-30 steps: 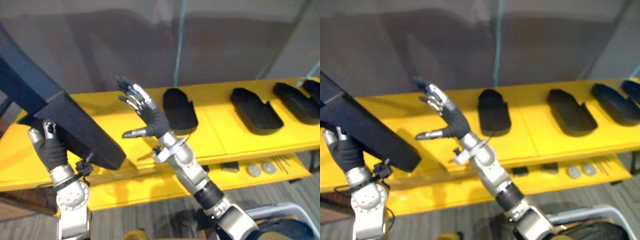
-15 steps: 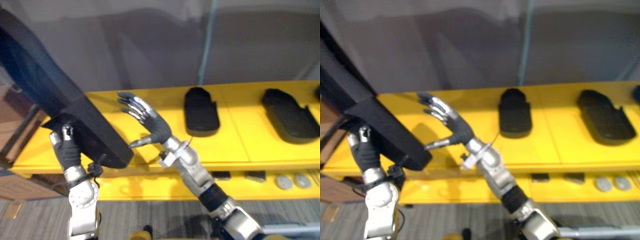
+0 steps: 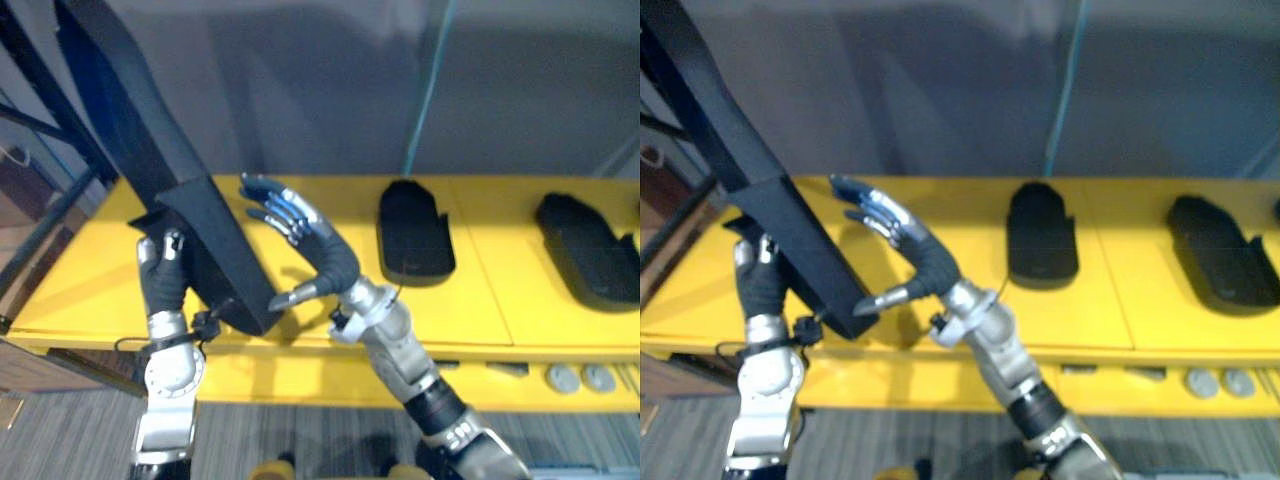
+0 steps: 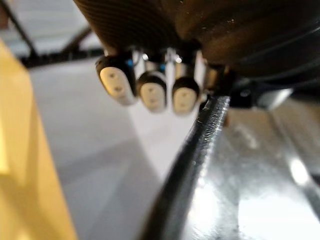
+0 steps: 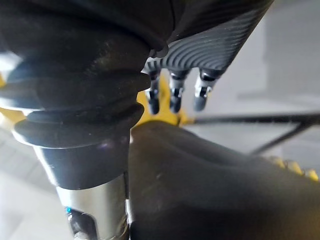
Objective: Walk over and take plastic housings, then place them on the shelf
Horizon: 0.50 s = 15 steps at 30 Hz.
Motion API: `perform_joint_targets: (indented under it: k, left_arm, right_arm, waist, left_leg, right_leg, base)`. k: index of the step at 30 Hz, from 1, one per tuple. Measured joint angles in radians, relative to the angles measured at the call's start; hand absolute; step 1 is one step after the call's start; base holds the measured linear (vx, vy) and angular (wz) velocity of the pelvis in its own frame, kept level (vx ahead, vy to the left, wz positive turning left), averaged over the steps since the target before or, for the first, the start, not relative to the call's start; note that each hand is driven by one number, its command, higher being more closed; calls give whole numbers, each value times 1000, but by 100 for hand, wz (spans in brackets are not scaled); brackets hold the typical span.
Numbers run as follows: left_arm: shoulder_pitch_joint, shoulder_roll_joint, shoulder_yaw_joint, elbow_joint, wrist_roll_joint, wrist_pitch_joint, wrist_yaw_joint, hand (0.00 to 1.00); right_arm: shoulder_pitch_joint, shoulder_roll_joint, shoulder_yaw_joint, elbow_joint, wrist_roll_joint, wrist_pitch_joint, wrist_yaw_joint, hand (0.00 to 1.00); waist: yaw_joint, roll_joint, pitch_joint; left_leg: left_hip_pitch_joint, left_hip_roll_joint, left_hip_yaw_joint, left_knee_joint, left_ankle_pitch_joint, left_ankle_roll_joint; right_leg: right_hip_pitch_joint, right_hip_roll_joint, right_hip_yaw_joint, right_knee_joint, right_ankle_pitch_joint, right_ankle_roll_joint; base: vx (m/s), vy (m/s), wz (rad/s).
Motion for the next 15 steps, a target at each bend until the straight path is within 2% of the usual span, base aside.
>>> perform_joint_targets:
  k: [3, 5, 7, 10, 12, 15]
  left_arm:
    - [0, -14, -7, -1, 4, 2, -7, 100]
    - [0, -14, 17, -3, 22, 12, 3, 100]
    - [0, -14, 22, -2, 42, 36, 8, 100]
    - [-25, 0, 33, 14, 82, 94, 16, 100]
    - [-63, 39, 69, 85, 116, 128, 51, 100]
    - [-96, 133, 225, 178, 130, 186, 74, 100]
  right_arm:
    - [69, -5, -63, -56, 47, 0, -31, 0]
    - [112, -4, -55, -97, 81, 2, -39, 0]
    - [144, -4, -57, -123, 80, 3, -60, 0]
    - [200, -5, -115, -198, 52, 3, -130, 0]
    - [231, -11, -222, -259, 16, 3, -186, 0]
    - [274, -37, -421, -353, -37, 1, -264, 0]
  waist:
    - [-4, -1, -1]
    - [-5, -1, -2]
    - [-8, -1, -2]
    - [-19, 0, -1]
    - [-33, 0, -1]
    - [-54, 1, -1]
  left_leg:
    - [71, 8, 71, -10, -12, -9]
    - [87, 21, 103, 61, -69, -5]
    - [95, 24, 122, 88, -79, 0]
    - [101, 14, 124, 94, -90, 13]
    - [102, 8, 125, 86, -92, 14]
    - [107, 7, 134, 60, -103, 10]
  right_leg:
    - [43, 18, 51, -27, 0, 0]
    - [62, 34, 113, -45, 5, 1]
    - [70, 38, 141, -59, 22, -1]
    - [73, 33, 163, -75, 32, 5]
    - [71, 32, 163, -76, 36, 10]
    - [67, 37, 172, -98, 58, 15]
  base:
    - [144, -7, -54]
    - [109, 24, -83]
    - [51, 29, -59]
    - [-17, 35, -24]
    - [-70, 19, 3]
    - [-77, 25, -13]
